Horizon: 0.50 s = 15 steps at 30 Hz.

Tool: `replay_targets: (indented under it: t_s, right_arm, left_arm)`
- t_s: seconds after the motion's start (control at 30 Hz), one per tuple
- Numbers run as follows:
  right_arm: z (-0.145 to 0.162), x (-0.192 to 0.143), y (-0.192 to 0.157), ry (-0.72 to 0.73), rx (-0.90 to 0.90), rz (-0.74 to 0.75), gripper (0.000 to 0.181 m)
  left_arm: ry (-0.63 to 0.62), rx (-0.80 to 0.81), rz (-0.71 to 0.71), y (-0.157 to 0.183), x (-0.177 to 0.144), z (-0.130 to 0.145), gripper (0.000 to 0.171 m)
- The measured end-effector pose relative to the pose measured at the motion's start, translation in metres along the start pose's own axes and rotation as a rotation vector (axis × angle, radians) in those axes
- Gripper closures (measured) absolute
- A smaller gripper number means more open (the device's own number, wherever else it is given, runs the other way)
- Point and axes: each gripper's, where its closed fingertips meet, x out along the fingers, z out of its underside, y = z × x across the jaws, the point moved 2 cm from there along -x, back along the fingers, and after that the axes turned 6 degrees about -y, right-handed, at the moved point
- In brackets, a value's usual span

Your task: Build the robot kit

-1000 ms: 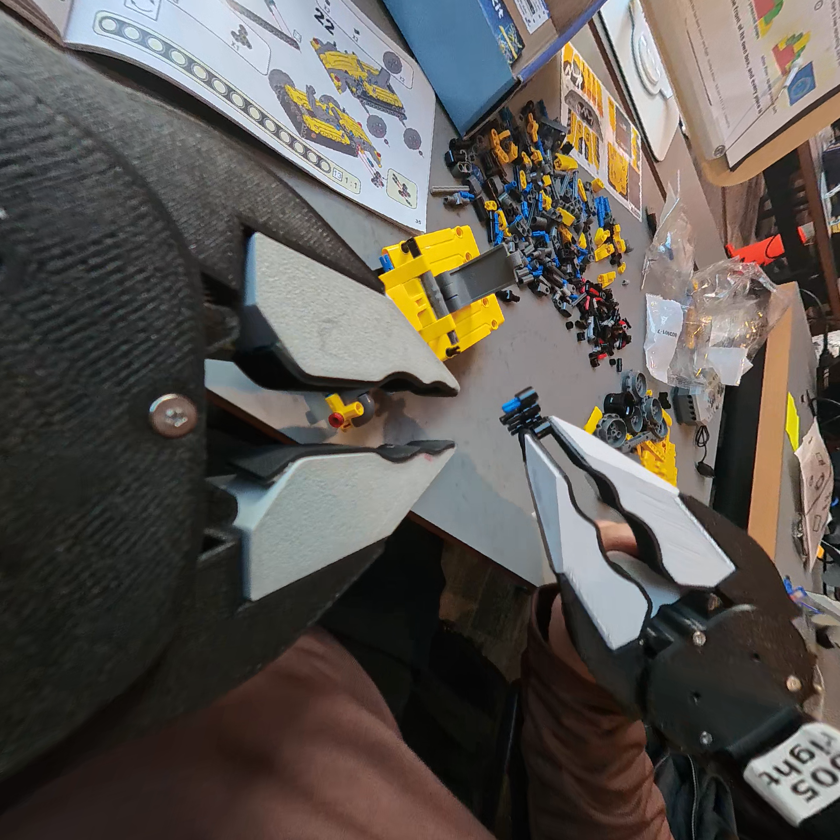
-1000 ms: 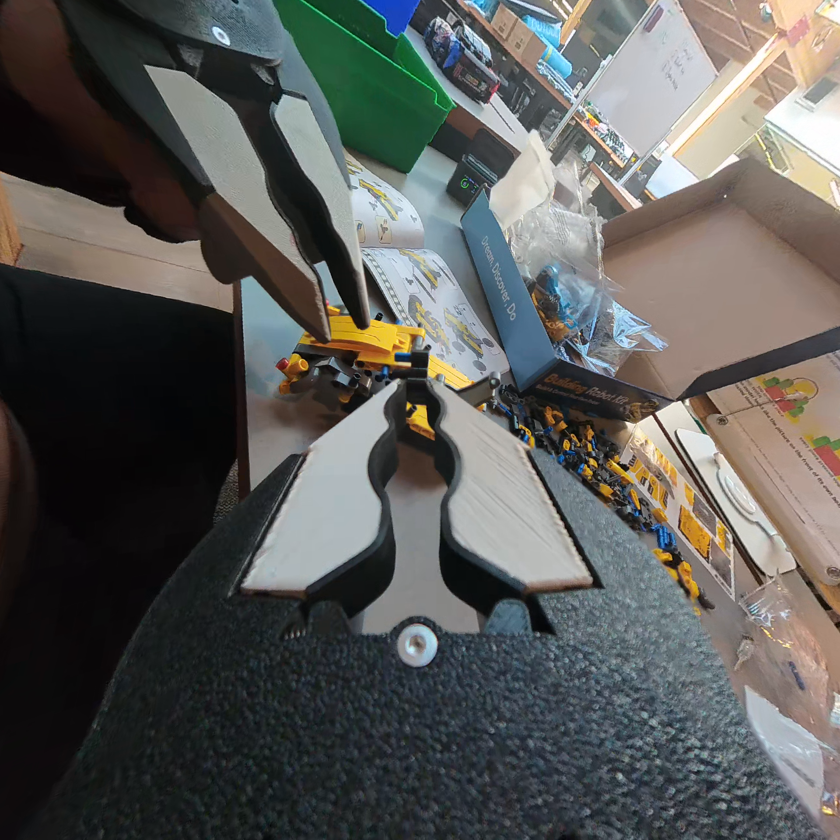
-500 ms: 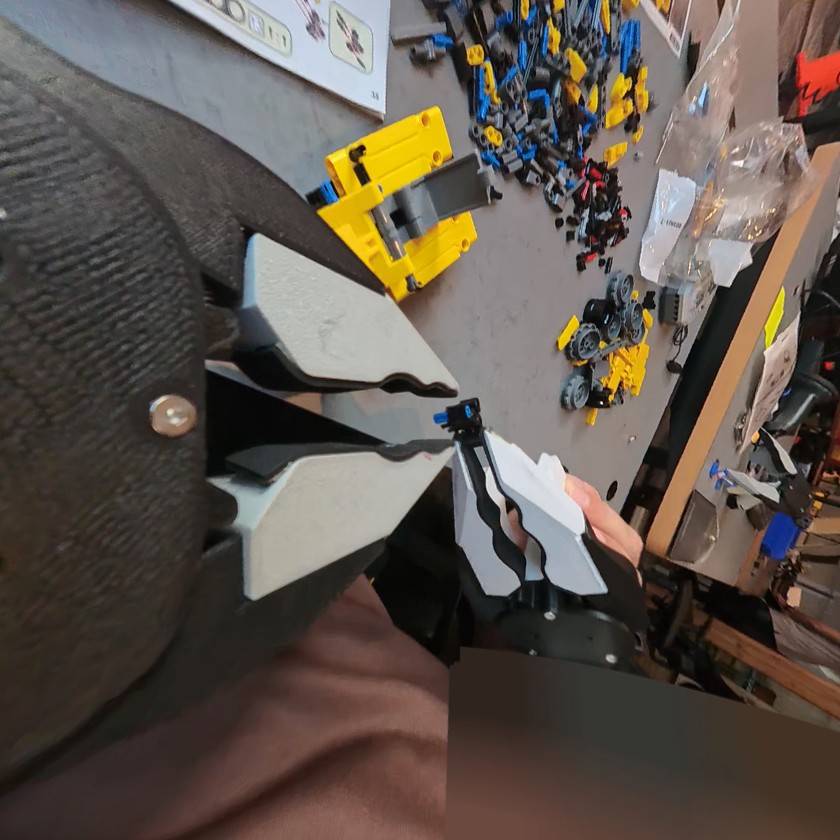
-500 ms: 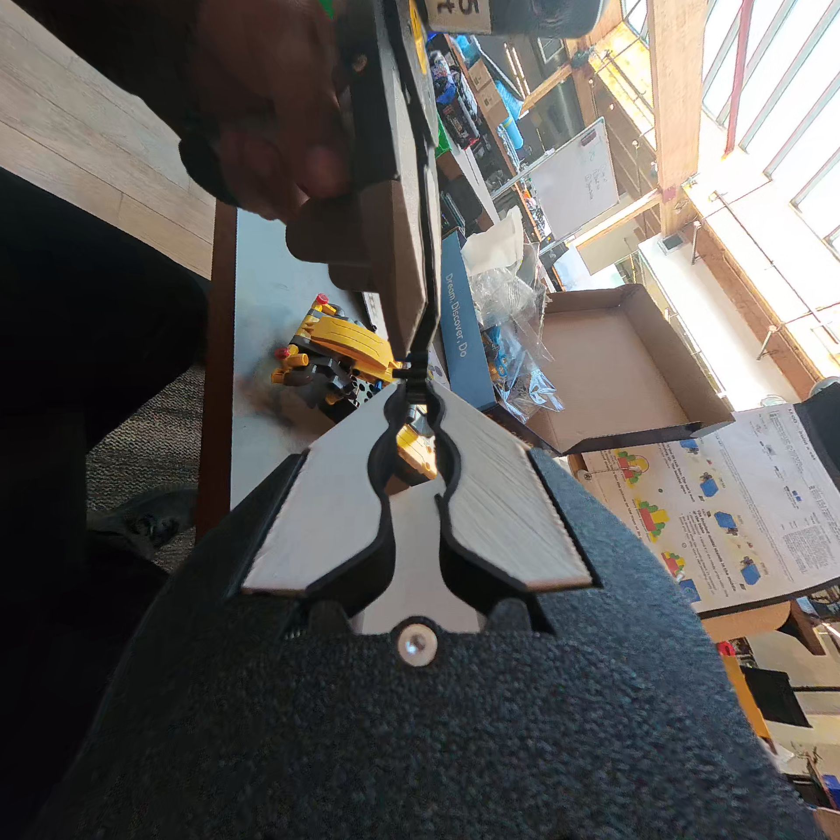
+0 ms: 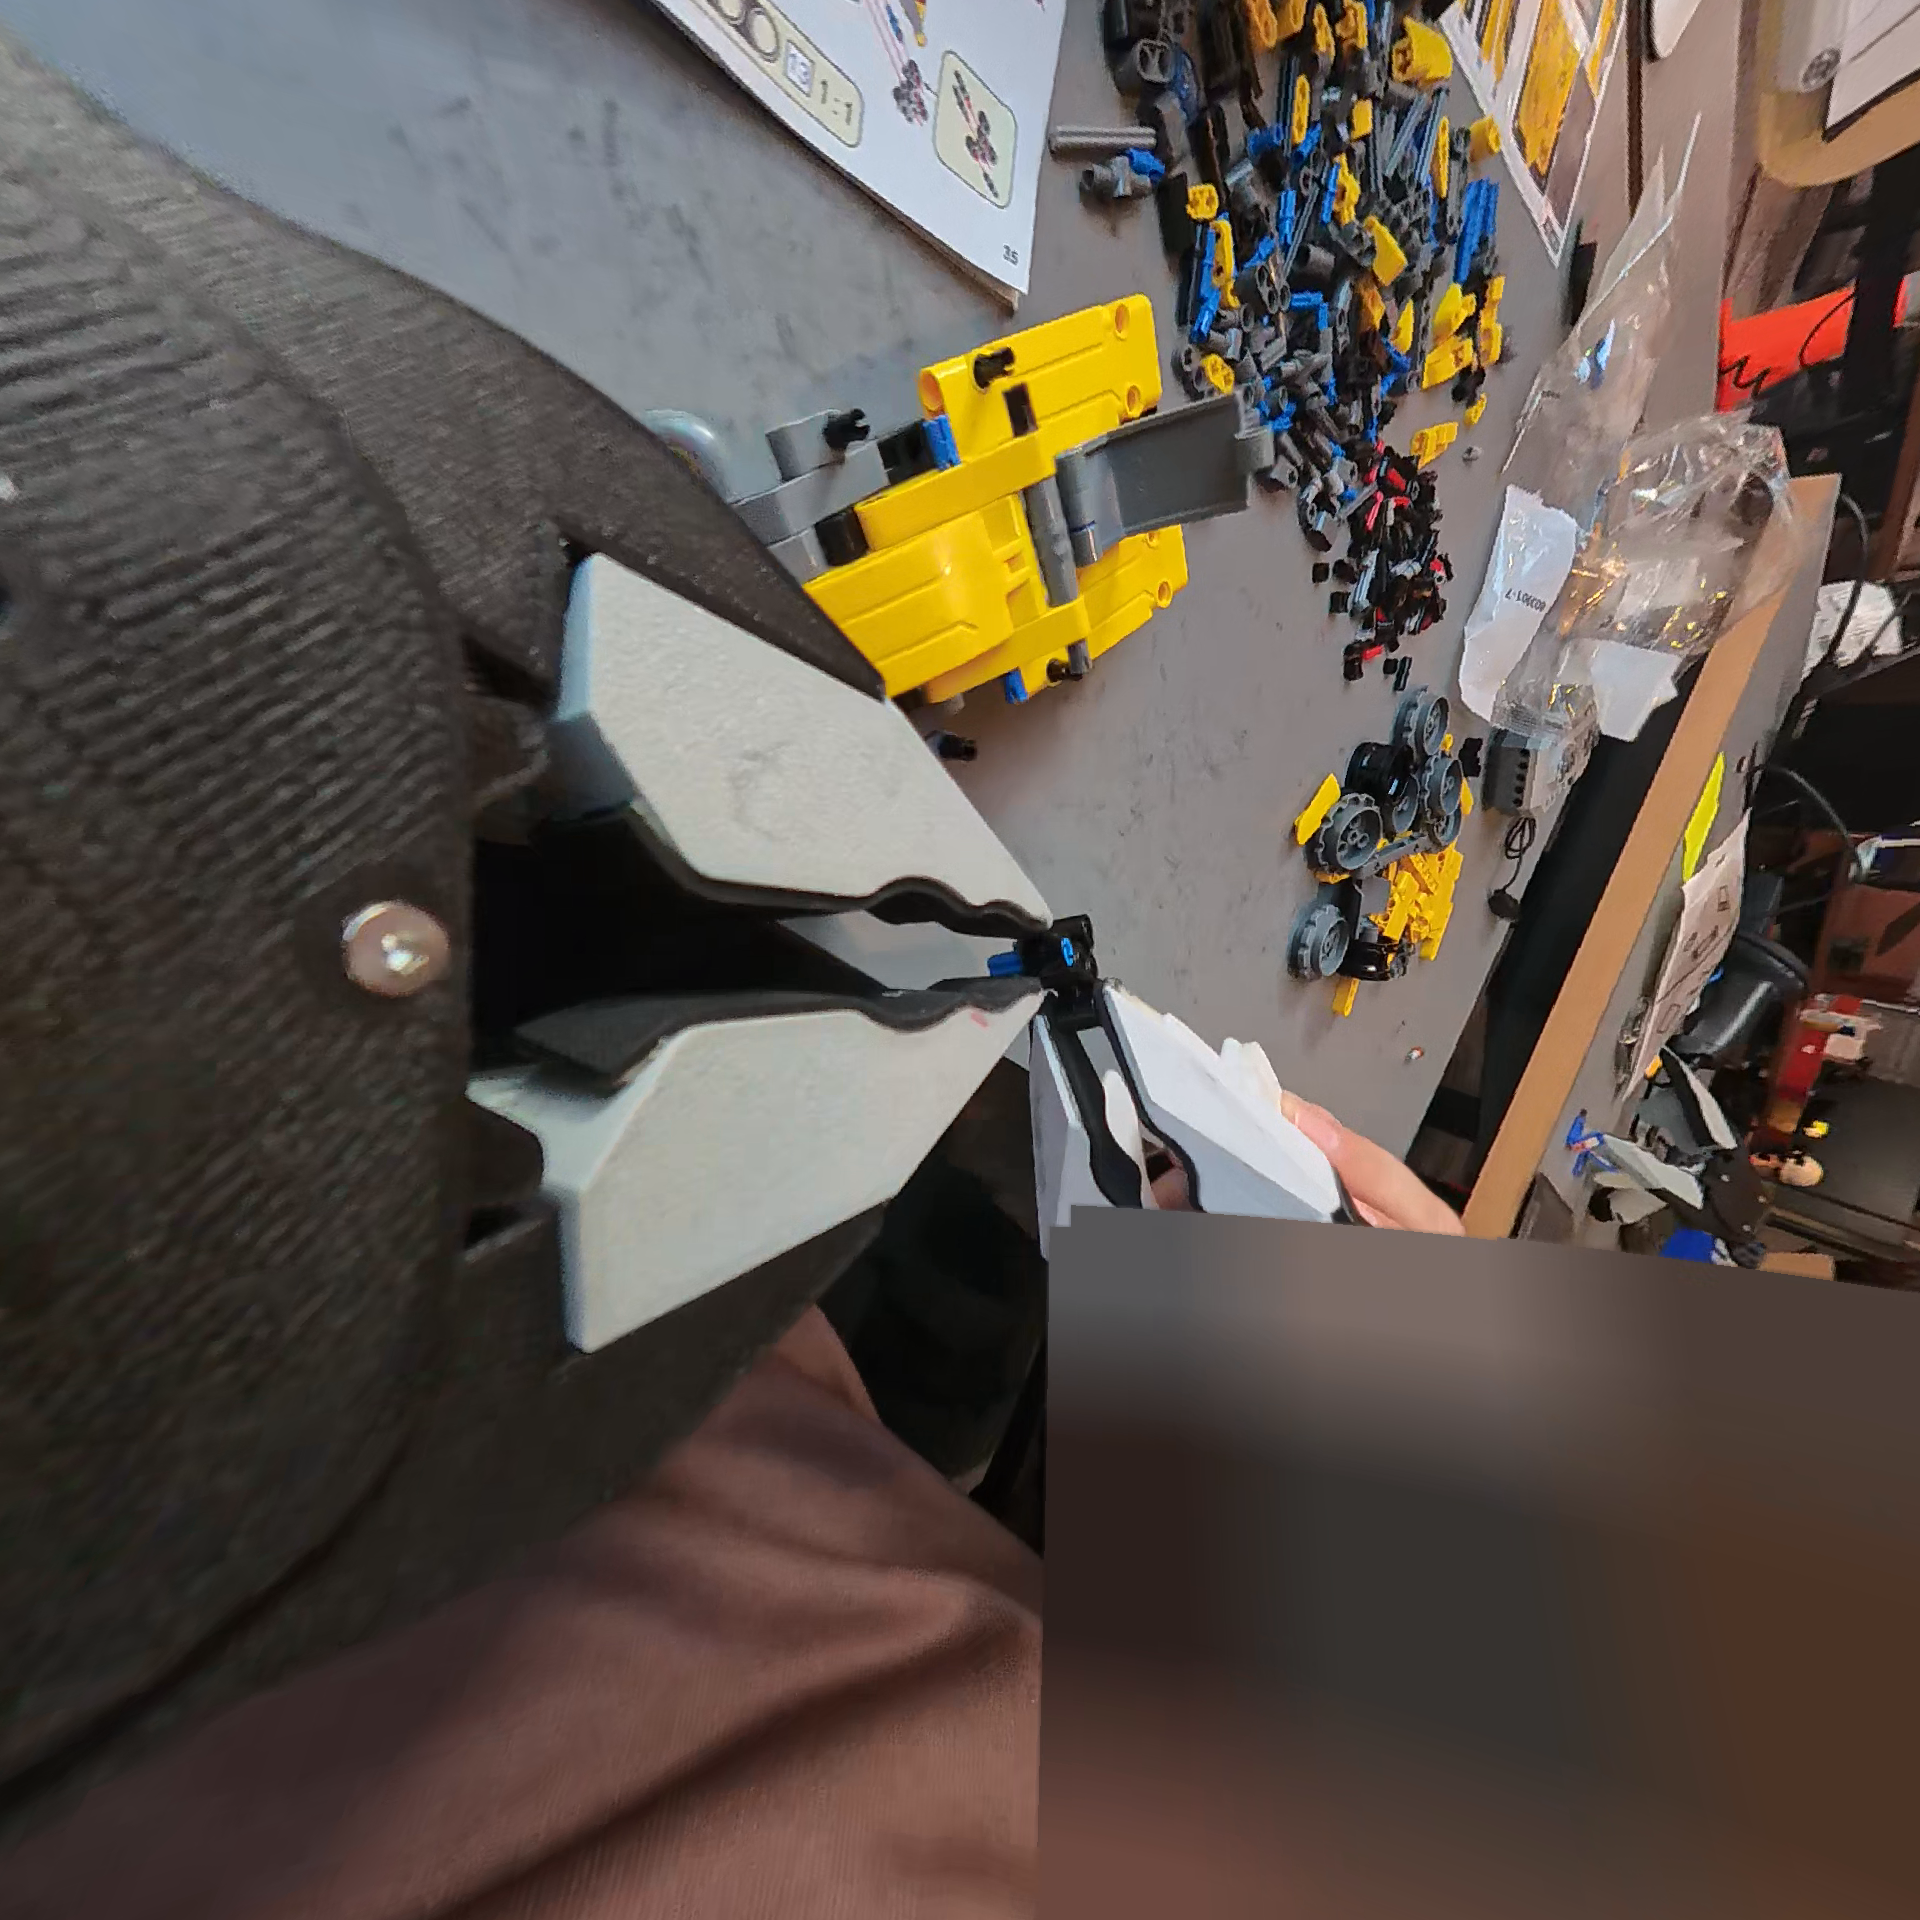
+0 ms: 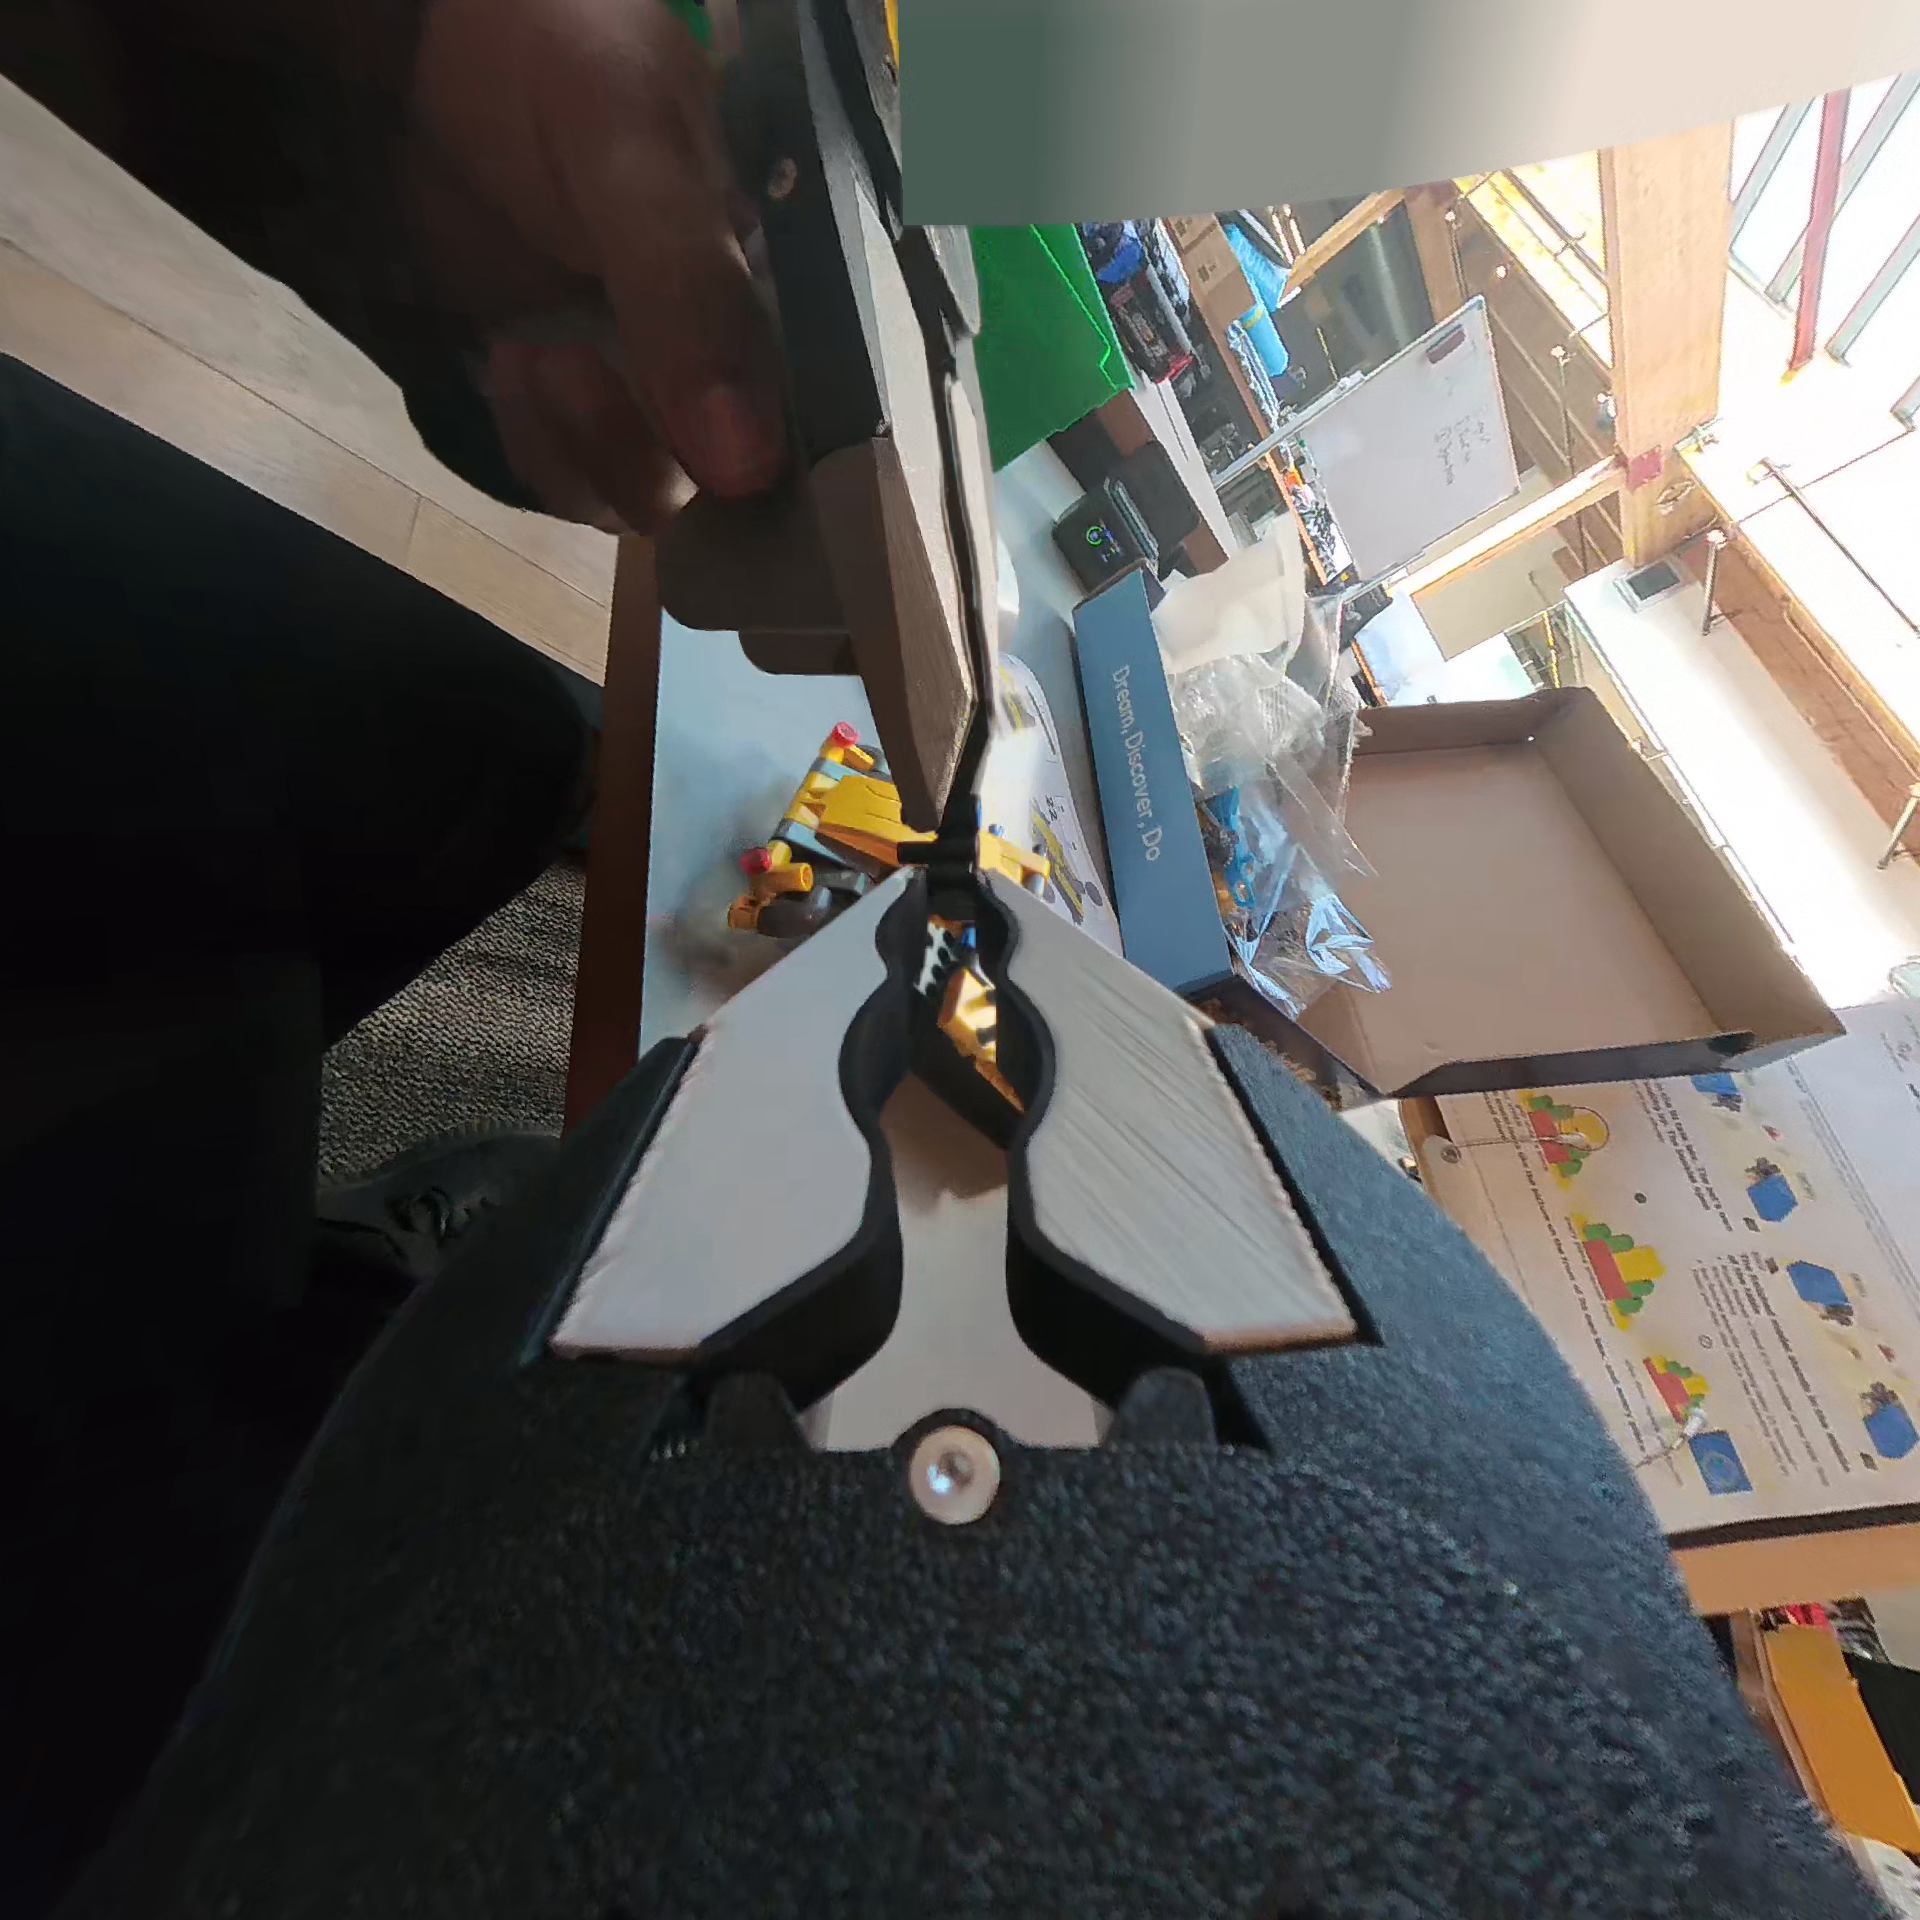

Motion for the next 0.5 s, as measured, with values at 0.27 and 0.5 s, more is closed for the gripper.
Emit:
replay_targets:
  t_s: [0.27, 0.5]
  right_arm:
    - [0.0, 0.016, -0.01, 0.023, 0.067, -0.08, 0.176]
    - [0.003, 0.024, -0.011, 0.045, 0.185, -0.147, 0.174]
  left_arm:
    - [0.048, -0.07, -0.008, -0.009, -0.008, 0.014, 0.167]
    - [0.054, -0.069, -0.006, -0.014, -0.01, 0.015, 0.167]
